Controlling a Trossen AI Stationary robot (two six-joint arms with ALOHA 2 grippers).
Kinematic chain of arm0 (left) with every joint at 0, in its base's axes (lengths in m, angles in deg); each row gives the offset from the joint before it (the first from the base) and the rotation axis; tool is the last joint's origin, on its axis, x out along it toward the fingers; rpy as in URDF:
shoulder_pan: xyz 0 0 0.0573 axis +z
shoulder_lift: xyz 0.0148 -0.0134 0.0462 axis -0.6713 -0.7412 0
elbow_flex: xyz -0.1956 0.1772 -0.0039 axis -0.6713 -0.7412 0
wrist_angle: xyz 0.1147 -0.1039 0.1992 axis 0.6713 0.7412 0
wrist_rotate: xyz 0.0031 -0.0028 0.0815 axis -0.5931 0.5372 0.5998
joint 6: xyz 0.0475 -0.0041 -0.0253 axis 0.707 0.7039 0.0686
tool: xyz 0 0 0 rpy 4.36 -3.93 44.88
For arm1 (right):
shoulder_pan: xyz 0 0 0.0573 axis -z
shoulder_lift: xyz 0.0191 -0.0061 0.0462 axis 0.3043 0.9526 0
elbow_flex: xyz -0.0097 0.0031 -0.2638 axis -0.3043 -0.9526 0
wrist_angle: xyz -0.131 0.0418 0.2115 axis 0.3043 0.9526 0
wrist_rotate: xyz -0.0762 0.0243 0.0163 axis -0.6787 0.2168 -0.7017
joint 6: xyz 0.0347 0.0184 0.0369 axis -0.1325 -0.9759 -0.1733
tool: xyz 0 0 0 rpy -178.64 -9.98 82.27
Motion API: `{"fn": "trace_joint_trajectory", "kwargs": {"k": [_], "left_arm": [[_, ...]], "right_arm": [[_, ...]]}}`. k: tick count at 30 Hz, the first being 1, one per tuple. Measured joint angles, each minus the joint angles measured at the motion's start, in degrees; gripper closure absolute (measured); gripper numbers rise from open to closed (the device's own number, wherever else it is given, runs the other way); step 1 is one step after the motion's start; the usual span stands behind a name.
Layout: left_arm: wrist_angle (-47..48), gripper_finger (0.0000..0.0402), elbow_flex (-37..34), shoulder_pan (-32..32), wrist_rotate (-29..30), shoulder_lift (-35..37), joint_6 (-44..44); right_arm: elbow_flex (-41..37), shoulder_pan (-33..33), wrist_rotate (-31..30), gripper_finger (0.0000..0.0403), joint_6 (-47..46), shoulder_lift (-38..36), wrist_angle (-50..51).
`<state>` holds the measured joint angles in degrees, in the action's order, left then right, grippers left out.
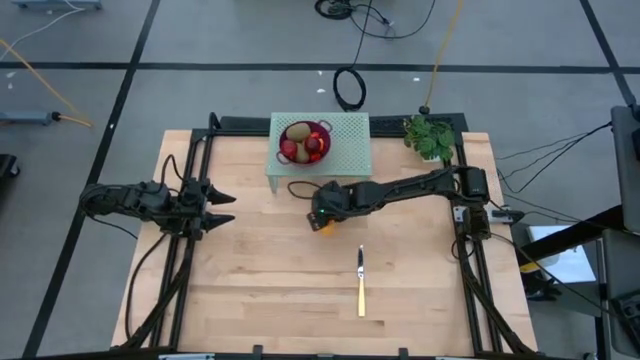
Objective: Pick & Place Fruit
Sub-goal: Put the mango into violet strainer bowl on the shelf
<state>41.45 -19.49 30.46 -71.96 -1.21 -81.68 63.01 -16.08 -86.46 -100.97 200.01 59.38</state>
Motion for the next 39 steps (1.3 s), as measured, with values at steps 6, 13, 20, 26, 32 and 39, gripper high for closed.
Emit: {"fn": "trace_joint_trajectory", "kwargs": {"k": [6, 13, 20, 26, 32, 39], "left_arm": [[0.0, 0.0091, 0.0, 0.1, 0.5, 0.0, 0.0], [0.0, 0.0092, 0.0, 0.0, 0.5, 0.0, 0.0], [0.0, 0.0092, 0.0, 0.0, 0.5, 0.0, 0.0], [0.1, 0.0092, 0.0, 0.0, 0.5, 0.0, 0.0], [0.1, 0.0092, 0.0, 0.0, 0.5, 0.0, 0.0], [0.1, 0.0092, 0.0, 0.0, 0.4, 0.0, -0.1]], "right_arm": [[0.1, 0.3, -1.1, 0.0124, 0.1, 1.1, -1.0], [0.1, 0.3, -1.3, 0.0124, 1.5, 1.2, -1.4], [0.1, 0.3, -1.3, 0.0124, 2.9, 1.2, -1.3], [0.0, 0.3, -1.1, 0.0124, 2.9, 1.2, -1.4], [0.0, 0.3, 1.6, 0.0124, 3.4, 1.2, -3.1], [0.0, 0.3, 1.8, 0.0124, 4.3, 1.3, -3.6]]}}
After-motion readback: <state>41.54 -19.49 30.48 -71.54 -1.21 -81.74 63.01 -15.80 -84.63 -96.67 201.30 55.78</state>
